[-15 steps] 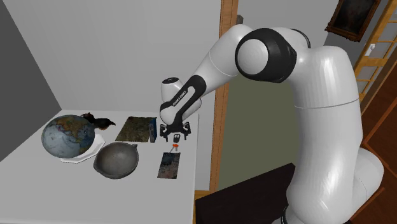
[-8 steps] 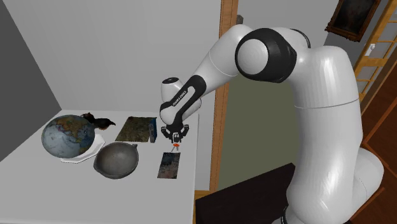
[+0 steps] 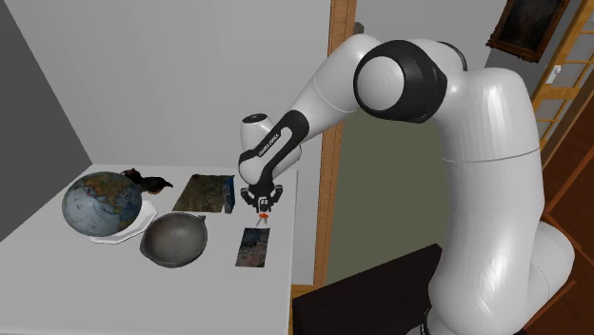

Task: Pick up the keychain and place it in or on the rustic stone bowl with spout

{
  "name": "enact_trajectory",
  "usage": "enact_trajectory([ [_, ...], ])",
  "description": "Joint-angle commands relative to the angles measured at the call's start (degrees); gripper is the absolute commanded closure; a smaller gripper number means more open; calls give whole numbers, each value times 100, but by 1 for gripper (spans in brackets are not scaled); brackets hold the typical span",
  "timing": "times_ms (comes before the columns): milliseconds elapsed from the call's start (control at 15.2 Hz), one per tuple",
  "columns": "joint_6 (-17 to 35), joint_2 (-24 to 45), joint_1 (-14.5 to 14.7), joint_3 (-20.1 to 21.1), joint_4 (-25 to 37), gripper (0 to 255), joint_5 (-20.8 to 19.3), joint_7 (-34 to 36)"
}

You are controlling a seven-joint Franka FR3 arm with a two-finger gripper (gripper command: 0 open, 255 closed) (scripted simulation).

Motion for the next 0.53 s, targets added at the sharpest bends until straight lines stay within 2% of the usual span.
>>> enact_trajectory([
  [0,-100,-107,-24,32,-4,255,44,-31],
  [462,-501,-507,-106,145,8,255,216,-149],
])
